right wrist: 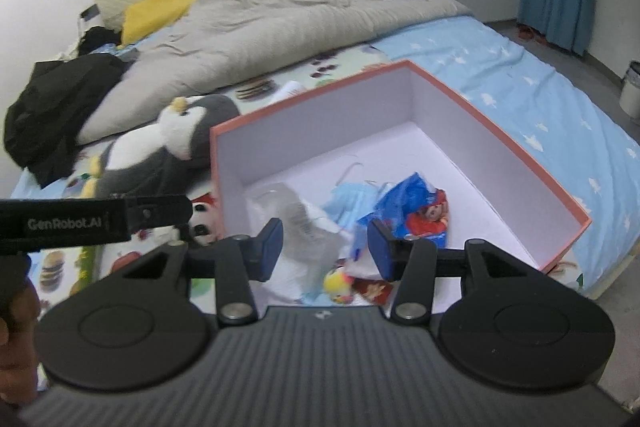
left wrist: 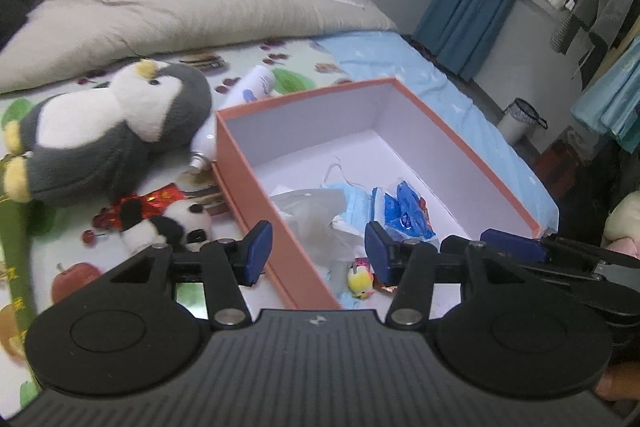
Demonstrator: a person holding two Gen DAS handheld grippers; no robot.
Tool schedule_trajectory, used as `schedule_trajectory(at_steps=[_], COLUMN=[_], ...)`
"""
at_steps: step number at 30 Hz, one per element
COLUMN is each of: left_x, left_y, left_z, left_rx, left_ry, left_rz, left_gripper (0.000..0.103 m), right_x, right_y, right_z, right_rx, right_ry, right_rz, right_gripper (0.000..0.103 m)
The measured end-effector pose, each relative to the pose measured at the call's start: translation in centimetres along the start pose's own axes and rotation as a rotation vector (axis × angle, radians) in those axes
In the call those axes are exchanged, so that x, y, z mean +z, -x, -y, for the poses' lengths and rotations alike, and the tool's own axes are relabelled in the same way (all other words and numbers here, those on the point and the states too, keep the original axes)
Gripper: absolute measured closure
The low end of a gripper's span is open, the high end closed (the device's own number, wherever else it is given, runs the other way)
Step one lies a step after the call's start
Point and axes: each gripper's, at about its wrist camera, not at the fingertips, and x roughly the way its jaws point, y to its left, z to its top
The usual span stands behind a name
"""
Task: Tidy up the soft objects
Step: 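Open both grippers to drop the bags into the box, then withdraw both open tools from the box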
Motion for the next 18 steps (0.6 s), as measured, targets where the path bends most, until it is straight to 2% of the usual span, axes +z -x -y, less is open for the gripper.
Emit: schedule_trajectory(at_steps=[18], left_x=[-6.7], left_y=[10.5], left_z=[-5.5], left_rx=[0.078], left_ry=[0.09], left_rz=[0.102], left_gripper=[0.046], right_x=[-3.6], right_y=[5.8], right_z=[-7.3], right_rx=[0.117], right_ry=[0.112], right_rz=[0.061], right_gripper=[0.053])
